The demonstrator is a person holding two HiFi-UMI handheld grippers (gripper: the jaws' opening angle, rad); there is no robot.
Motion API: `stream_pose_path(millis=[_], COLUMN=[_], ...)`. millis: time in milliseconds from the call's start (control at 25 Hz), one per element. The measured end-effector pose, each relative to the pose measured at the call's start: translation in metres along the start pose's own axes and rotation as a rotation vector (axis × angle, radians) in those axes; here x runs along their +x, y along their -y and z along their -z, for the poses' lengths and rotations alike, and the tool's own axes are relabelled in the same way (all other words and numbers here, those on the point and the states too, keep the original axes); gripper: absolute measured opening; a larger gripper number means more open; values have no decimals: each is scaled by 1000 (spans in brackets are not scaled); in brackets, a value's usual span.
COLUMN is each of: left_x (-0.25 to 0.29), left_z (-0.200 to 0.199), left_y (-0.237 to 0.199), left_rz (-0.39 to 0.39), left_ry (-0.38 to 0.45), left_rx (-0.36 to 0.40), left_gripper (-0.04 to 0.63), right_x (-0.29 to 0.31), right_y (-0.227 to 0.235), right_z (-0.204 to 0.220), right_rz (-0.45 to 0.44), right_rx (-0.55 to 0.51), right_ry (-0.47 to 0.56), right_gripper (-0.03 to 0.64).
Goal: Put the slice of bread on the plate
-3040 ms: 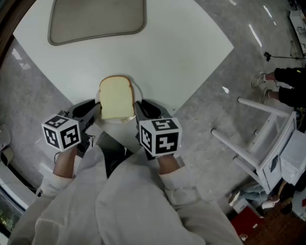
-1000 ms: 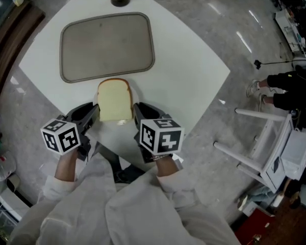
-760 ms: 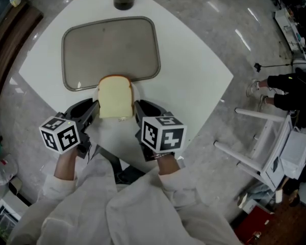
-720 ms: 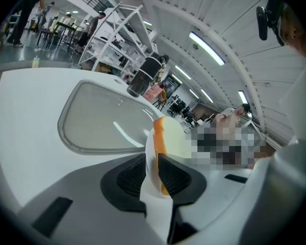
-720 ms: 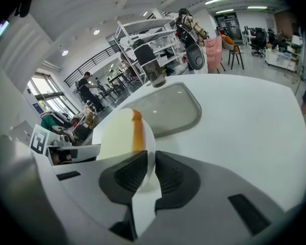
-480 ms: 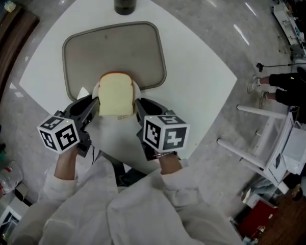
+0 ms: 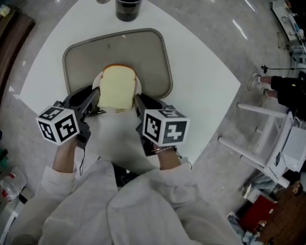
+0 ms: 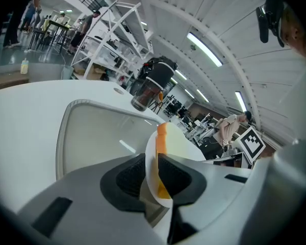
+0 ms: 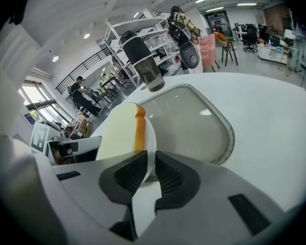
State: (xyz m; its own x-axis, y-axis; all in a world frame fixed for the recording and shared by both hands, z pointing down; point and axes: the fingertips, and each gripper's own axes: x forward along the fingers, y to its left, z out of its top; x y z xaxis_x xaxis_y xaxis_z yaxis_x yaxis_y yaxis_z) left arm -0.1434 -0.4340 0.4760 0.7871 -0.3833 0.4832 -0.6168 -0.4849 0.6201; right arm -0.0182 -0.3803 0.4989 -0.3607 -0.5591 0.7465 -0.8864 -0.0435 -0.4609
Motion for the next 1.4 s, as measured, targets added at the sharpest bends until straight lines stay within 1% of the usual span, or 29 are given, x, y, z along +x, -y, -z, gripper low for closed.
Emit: stream_pose_path(millis=[280, 520, 720, 880, 1000, 1080, 1400], left_x=[18, 27, 33, 38, 39, 39, 44], left_z=[-16, -21, -26, -23, -22, -21, -18], left_y=[-9, -21, -27, -32, -33, -35, -38], left_rz=[-8, -10, -14, -33, -33, -34, -45], left_ry=[-28, -75, -90, -145, -189, -207, -245], left_rx=[47, 75, 69, 95, 112, 111, 74], left_gripper=[77, 78, 78, 77, 77, 78, 78], right_x=[17, 31, 39, 42, 42, 43, 42], right_y=[9, 12, 15, 17, 16, 16, 18], right_z=[-28, -42, -44, -45, -45, -44, -44], right_rz=[18, 37, 46, 58, 48, 46, 63], right_rx=[15, 33, 34, 19, 27, 30, -14], right_ry=[16, 26, 11, 1, 4, 8, 18], right_gripper=[57, 56, 57, 57, 57, 57, 57])
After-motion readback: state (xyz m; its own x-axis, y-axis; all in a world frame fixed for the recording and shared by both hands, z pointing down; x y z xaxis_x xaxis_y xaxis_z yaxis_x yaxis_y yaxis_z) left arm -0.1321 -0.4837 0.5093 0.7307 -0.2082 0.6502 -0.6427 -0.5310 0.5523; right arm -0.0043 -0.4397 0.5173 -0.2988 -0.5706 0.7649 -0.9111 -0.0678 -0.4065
